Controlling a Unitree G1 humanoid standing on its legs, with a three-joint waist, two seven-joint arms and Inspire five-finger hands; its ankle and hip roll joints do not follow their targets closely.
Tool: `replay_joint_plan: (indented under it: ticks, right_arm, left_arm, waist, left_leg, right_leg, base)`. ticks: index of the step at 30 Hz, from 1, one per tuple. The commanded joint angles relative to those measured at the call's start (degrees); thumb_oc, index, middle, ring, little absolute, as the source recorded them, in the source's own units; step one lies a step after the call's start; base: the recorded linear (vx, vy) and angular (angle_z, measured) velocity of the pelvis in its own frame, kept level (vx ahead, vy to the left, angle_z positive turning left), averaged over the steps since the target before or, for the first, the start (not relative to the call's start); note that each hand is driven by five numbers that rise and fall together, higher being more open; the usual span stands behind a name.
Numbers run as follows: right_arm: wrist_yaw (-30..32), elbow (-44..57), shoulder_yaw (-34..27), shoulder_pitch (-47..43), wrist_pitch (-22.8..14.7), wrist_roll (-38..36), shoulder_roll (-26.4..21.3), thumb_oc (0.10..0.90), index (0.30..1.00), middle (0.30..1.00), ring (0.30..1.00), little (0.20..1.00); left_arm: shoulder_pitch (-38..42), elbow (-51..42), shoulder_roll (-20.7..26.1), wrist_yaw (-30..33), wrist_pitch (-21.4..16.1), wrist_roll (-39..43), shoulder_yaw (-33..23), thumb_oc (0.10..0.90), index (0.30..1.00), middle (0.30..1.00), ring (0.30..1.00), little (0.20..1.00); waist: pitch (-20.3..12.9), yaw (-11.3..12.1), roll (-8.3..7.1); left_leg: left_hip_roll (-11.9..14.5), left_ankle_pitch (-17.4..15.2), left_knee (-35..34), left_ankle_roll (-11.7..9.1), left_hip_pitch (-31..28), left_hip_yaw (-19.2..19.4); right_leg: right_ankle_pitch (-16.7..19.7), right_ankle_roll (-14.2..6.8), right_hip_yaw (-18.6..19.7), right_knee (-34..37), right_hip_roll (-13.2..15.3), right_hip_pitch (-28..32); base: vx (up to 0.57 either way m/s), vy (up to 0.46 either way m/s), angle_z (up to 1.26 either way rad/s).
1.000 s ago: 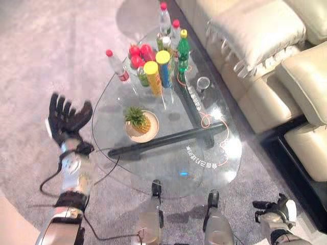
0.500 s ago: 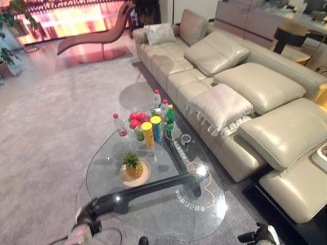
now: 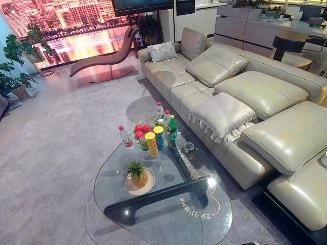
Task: Pick up the fruit to the plate
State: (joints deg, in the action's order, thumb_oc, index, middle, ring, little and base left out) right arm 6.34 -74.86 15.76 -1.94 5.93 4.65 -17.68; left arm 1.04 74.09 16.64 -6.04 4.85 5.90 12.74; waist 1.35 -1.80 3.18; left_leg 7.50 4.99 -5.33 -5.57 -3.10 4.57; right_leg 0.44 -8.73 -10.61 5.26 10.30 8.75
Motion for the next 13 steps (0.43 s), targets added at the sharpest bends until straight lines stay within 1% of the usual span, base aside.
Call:
replay_joint_plan:
  ticks: [1, 4, 13]
  right_arm:
    - [1.2, -2.8, 1.4, -5.8, 0.8, 1.0, 0.4, 0.800, 0.900, 0.900, 0.900, 0.900]
    - [1.2, -2.5, 1.5, -5.7, 1.3, 0.4, 0.5, 0.800, 0.900, 0.900, 0.900, 0.900]
    - [0.0, -2.3, 2.1, -5.7, 1.9, 1.5, 0.5, 0.800, 0.900, 0.900, 0.900, 0.900]
  left_arm:
    - [7.1, 2.5, -0.1, -1.6, -0.3, 0.5, 0.0, 0.800, 0.900, 0.900, 0.900, 0.900]
    - [7.1, 2.4, -0.1, -2.5, 0.2, -0.5, 0.5, 0.800, 0.900, 0.900, 0.900, 0.900]
    - [6.5, 2.2, -0.2, -2.2, -1.0, -1.0, 1.0, 0.800, 0.900, 0.900, 0.900, 0.900]
  waist:
    - [3.0, 1.0, -1.67]
    - [3.2, 0.9, -1.70]
    - [3.3, 0.6, -1.69]
  left_leg:
    - [-0.4, -4.9, 0.3, -0.3, -3.6, 1.1]
    - [-0.3, -4.8, 0.3, -0.4, -3.6, 1.3]
    - [0.0, -4.8, 0.3, -0.4, -3.8, 1.7]
  right_leg:
    - [0.2, 0.0, 0.2, -1.6, 0.3, -0.3]
    - [0.4, -0.2, 0.1, -1.7, 0.5, -0.5]
    - [0.6, -0.2, 0.3, -1.2, 0.7, -0.3]
  base:
    - [0.00, 0.000, 0.00]
    - [0.00, 0.000, 0.00]
    - [0.00, 0.000, 0.00]
